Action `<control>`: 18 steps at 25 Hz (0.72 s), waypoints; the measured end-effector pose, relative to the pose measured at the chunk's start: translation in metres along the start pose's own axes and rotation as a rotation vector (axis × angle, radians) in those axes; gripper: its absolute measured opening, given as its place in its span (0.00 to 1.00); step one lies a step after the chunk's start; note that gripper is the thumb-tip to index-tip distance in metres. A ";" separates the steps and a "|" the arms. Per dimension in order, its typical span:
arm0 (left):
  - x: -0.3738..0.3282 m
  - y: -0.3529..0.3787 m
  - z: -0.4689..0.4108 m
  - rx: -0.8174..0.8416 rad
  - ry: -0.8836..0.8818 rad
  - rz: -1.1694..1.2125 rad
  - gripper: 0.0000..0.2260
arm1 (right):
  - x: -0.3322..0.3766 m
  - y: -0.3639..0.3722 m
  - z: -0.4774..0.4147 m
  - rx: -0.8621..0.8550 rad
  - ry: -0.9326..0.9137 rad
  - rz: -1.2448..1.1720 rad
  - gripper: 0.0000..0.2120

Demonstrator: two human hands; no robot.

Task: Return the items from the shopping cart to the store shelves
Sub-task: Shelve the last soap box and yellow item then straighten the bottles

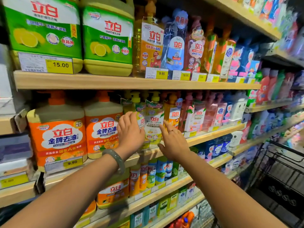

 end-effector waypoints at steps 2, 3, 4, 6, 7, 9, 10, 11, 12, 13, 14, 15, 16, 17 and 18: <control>-0.006 0.005 -0.018 -0.051 0.036 -0.140 0.29 | -0.010 -0.001 -0.028 -0.072 0.039 -0.087 0.38; -0.009 0.005 -0.023 -0.084 0.050 -0.223 0.29 | -0.015 -0.004 -0.041 -0.113 0.064 -0.132 0.39; -0.011 0.005 -0.027 -0.117 0.067 -0.296 0.28 | -0.019 -0.008 -0.053 -0.152 0.084 -0.165 0.40; -0.013 0.006 -0.033 -0.162 0.083 -0.386 0.24 | -0.025 -0.017 -0.075 -0.240 0.123 -0.185 0.38; -0.011 0.006 -0.035 -0.166 0.076 -0.408 0.23 | -0.027 -0.022 -0.084 -0.279 0.148 -0.167 0.35; -0.007 0.007 -0.041 -0.149 0.051 -0.453 0.22 | -0.034 -0.025 -0.101 -0.270 0.204 -0.103 0.31; -0.005 0.008 -0.044 -0.131 0.034 -0.472 0.22 | -0.038 -0.022 -0.108 -0.230 0.222 -0.071 0.31; -0.003 0.008 -0.047 -0.108 0.013 -0.479 0.22 | -0.041 -0.018 -0.114 -0.187 0.226 -0.050 0.31; -0.002 0.009 -0.050 -0.087 -0.006 -0.481 0.22 | -0.043 -0.014 -0.120 -0.152 0.218 -0.034 0.30; -0.002 0.009 -0.052 -0.071 -0.017 -0.491 0.22 | -0.045 -0.010 -0.126 -0.121 0.202 -0.019 0.29; -0.002 0.009 -0.054 -0.059 -0.027 -0.509 0.23 | -0.047 -0.006 -0.131 -0.091 0.178 -0.008 0.28; -0.002 0.008 -0.055 -0.053 -0.035 -0.533 0.24 | -0.047 -0.004 -0.135 -0.070 0.145 -0.006 0.29; -0.002 0.007 -0.056 -0.047 -0.045 -0.561 0.24 | -0.048 -0.003 -0.139 -0.061 0.107 -0.006 0.30; 0.000 0.005 -0.057 -0.034 -0.056 -0.590 0.25 | -0.049 -0.003 -0.141 -0.061 0.080 -0.004 0.30; 0.002 0.003 -0.058 -0.019 -0.071 -0.618 0.26 | -0.051 -0.003 -0.143 -0.064 0.064 -0.007 0.30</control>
Point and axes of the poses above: each hand's wrist, its own z-axis away from the middle knuckle, its own y-axis out of the palm, x = y × z, the point moved 9 cm from there along -z, towards the middle knuckle, and after that the axes turned 12 degrees about z, right-handed, at the moved point
